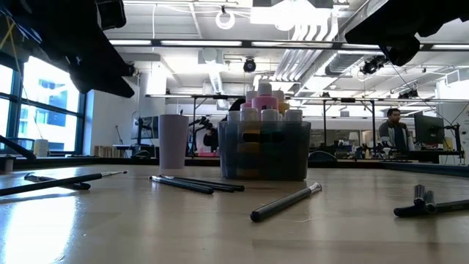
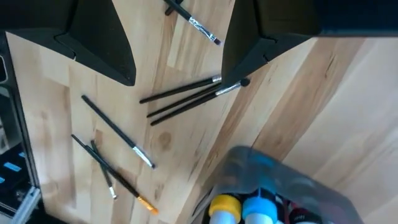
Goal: Pick & Place Paint Supplies
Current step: Put the silver paint brush into the violet cup
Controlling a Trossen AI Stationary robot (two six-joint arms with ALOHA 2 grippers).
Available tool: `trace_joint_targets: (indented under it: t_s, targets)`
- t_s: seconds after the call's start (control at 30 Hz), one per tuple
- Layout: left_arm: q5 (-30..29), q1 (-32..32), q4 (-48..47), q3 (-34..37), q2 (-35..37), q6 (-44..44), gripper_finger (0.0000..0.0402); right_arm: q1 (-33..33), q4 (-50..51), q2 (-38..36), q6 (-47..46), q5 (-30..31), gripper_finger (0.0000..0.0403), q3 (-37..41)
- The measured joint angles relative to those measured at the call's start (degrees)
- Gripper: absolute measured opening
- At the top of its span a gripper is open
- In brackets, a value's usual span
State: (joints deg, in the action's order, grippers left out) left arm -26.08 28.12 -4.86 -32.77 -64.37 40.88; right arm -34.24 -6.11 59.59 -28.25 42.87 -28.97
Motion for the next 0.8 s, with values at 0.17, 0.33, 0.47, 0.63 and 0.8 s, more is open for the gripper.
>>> trace_joint_targets:
  t_s: [0.17,0.33,0.47,0.63,0.8]
  targets:
    - [-0.1,0.0,0.0,0.0,-3.1,3.8,0.0235,0.0,0.0,0.0,0.0,0.0,0.0003,0.0]
    - [-0.3,0.0,0.0,0.0,-7.0,6.9,0.0235,0.0,0.0,0.0,0.0,0.0,0.0003,0.0]
    - [-0.5,0.0,0.0,0.0,-9.8,10.3,0.0235,0.0,0.0,0.0,0.0,0.0,0.0003,0.0]
    - [-0.5,-0.4,0.1,0.0,-12.6,14.7,0.0235,0.0,0.0,0.0,0.1,0.0,0.0003,0.0]
    - [2.4,-3.4,0.1,0.0,-15.1,17.1,0.0235,0.0,0.0,0.0,0.1,0.0,0.0002,0.0]
